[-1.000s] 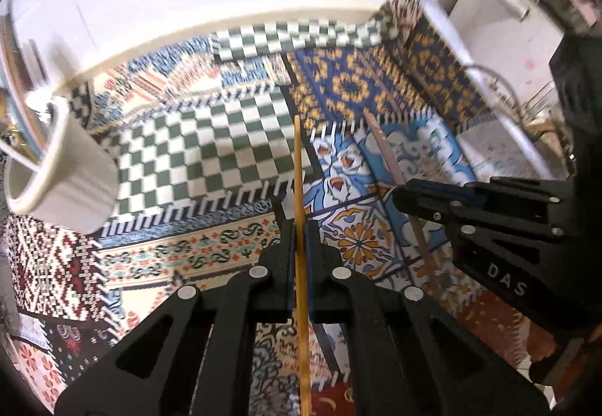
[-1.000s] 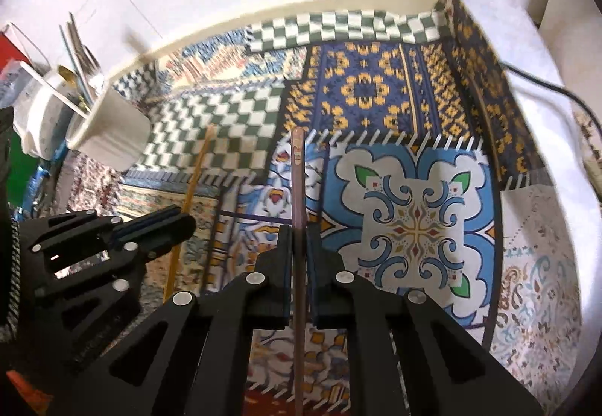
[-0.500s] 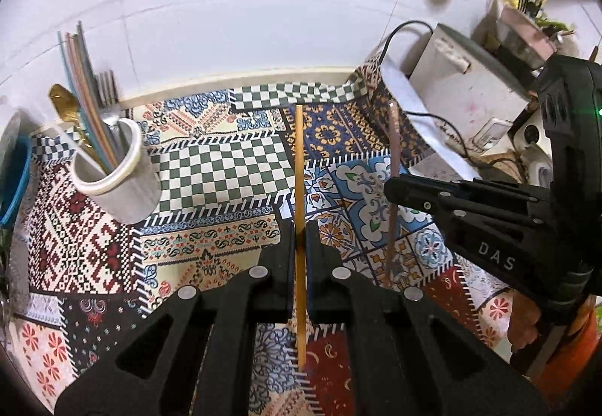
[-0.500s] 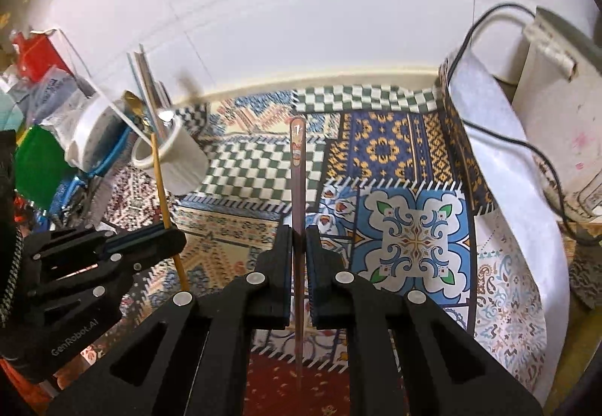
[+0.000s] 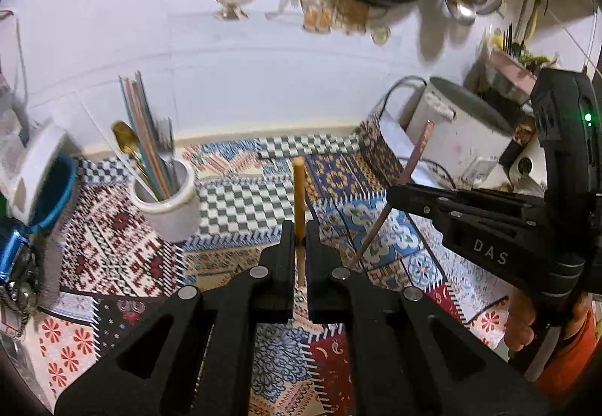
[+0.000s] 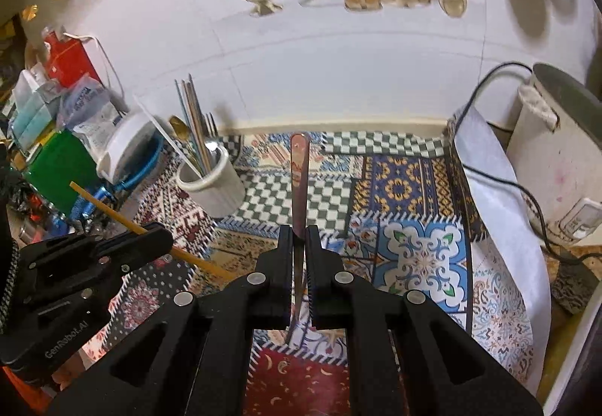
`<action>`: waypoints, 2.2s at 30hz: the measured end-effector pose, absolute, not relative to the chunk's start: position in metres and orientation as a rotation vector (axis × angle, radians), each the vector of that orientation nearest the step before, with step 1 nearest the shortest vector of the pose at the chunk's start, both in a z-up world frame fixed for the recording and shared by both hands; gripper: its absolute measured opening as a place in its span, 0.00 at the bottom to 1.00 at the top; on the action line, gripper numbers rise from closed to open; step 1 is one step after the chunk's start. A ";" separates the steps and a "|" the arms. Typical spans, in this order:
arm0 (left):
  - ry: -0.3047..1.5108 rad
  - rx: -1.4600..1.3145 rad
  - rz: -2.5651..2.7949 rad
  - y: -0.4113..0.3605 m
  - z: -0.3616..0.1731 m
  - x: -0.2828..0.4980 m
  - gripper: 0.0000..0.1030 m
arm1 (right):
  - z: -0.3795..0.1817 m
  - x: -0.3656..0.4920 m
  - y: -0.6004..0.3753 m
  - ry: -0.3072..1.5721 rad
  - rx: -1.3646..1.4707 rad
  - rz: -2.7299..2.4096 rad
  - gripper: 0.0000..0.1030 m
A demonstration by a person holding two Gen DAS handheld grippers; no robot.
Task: Organize utensils
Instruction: 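Carry both chopsticks upright and lower them into the white cup, then open both tools to release the chopsticks into the cup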
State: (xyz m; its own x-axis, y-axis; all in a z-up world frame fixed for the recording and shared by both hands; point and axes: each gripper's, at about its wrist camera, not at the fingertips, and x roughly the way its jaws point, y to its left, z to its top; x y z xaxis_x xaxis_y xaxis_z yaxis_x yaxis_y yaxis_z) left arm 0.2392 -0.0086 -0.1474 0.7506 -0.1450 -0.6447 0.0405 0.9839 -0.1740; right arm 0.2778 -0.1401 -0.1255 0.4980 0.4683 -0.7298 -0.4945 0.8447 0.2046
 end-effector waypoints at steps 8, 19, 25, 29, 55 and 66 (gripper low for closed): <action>0.624 -0.174 -0.030 0.022 -0.112 0.235 0.03 | -0.089 0.282 -0.117 0.780 -0.029 0.629 0.06; 0.536 -0.199 0.089 0.072 -0.072 0.240 0.03 | -0.048 0.301 -0.077 0.670 -0.038 0.729 0.06; 0.497 -0.227 0.141 0.099 -0.056 0.246 0.03 | -0.038 0.313 -0.051 0.639 -0.049 0.789 0.06; 0.478 -0.245 0.166 0.113 -0.048 0.254 0.03 | -0.035 0.322 -0.032 0.626 -0.056 0.831 0.06; 0.704 -0.309 0.280 0.155 -0.143 0.335 0.03 | -0.128 0.368 0.044 0.843 -0.222 0.894 0.06; 0.755 -0.313 0.278 0.154 -0.145 0.329 0.06 | -0.130 0.361 0.042 0.894 -0.260 0.902 0.19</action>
